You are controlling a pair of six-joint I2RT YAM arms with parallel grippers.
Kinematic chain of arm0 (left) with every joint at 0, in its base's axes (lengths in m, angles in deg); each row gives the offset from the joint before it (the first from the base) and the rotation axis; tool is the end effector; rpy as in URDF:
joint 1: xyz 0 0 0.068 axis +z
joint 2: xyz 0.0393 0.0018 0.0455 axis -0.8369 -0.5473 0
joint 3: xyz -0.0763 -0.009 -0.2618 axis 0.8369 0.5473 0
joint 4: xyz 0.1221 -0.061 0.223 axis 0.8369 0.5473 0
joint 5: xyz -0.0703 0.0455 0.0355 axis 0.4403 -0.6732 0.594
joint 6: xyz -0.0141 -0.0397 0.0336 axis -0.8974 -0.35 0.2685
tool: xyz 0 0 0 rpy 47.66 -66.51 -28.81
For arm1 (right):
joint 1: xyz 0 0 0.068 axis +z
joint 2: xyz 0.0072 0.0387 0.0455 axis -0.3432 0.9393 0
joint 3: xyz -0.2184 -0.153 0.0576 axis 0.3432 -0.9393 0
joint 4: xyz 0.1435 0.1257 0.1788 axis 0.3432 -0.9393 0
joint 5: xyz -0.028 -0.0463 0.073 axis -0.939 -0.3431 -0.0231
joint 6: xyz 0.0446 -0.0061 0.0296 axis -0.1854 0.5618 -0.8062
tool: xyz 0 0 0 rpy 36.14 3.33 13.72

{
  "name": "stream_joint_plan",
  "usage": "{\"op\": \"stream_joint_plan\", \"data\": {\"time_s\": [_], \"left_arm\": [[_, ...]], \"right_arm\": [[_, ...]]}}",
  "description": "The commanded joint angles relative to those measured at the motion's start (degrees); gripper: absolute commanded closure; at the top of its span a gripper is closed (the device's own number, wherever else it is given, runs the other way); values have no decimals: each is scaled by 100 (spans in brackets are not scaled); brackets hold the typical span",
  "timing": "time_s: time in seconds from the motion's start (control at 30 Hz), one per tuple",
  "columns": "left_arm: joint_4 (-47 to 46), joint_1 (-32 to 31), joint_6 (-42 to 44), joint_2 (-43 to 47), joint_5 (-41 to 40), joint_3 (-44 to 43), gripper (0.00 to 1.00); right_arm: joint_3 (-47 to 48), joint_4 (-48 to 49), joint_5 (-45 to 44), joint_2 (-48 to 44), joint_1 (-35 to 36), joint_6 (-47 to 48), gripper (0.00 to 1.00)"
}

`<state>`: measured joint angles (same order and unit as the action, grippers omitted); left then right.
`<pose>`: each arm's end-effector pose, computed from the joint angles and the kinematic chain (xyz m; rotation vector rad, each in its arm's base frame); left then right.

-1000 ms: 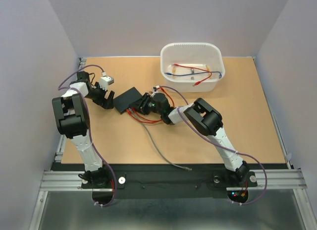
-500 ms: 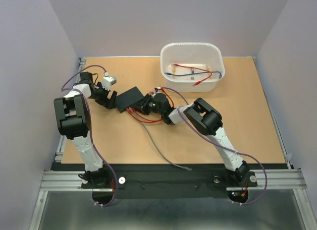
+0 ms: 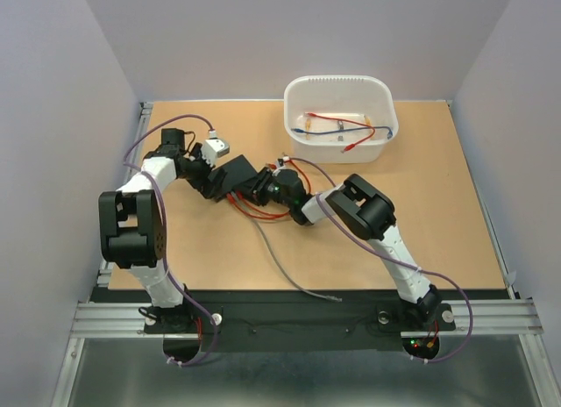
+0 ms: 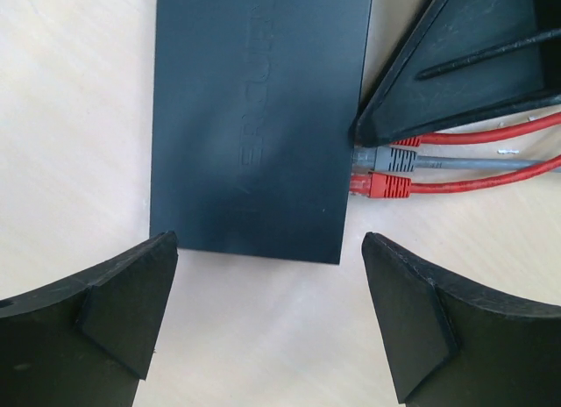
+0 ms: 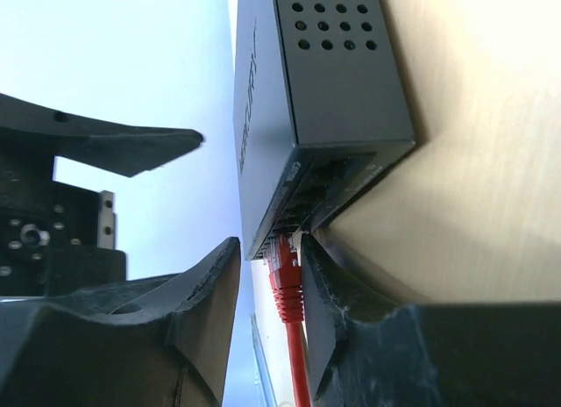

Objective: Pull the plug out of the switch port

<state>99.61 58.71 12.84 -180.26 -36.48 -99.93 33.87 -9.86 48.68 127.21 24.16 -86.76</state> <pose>0.3571 -0.0081 0.2132 1.1008 2.0449 -0.3286 0.3502 0.3517 0.0735 0.4547 2.0893 1.6305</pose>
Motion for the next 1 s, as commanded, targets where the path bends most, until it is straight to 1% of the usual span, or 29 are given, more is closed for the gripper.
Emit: {"op": "stream_joint_plan", "data": {"time_s": [0.0,0.07,0.1,0.3,0.43,0.63,0.73,0.8,0.87,0.97], "left_arm": [[-89,-92,33,-247,-159,11,1],[-150,-171,-2,-327,-185,10,1],[-194,-328,-55,-397,-255,36,1],[-317,-365,-161,-626,-431,63,1],[-361,-365,-257,-679,-484,72,2],[-379,-365,-337,-758,-423,37,3],[-379,-374,-337,-741,-431,37,3],[-370,-374,-337,-723,-440,37,3],[-352,-374,-337,-706,-440,28,3],[-344,-374,-354,-723,-458,2,3]], "right_arm": [[-544,-1192,-21,451,7,252,61],[-579,-1157,-12,442,16,234,59],[-597,-1148,-21,433,16,234,58],[-746,-1086,-30,345,16,243,58],[-878,-1069,-30,293,16,199,64],[-975,-1042,-82,266,25,155,64],[-905,-1042,-56,310,24,146,68],[-887,-1042,5,319,24,128,74],[-957,-1042,6,275,16,111,81],[-1106,-1042,-56,170,16,128,88]]}}
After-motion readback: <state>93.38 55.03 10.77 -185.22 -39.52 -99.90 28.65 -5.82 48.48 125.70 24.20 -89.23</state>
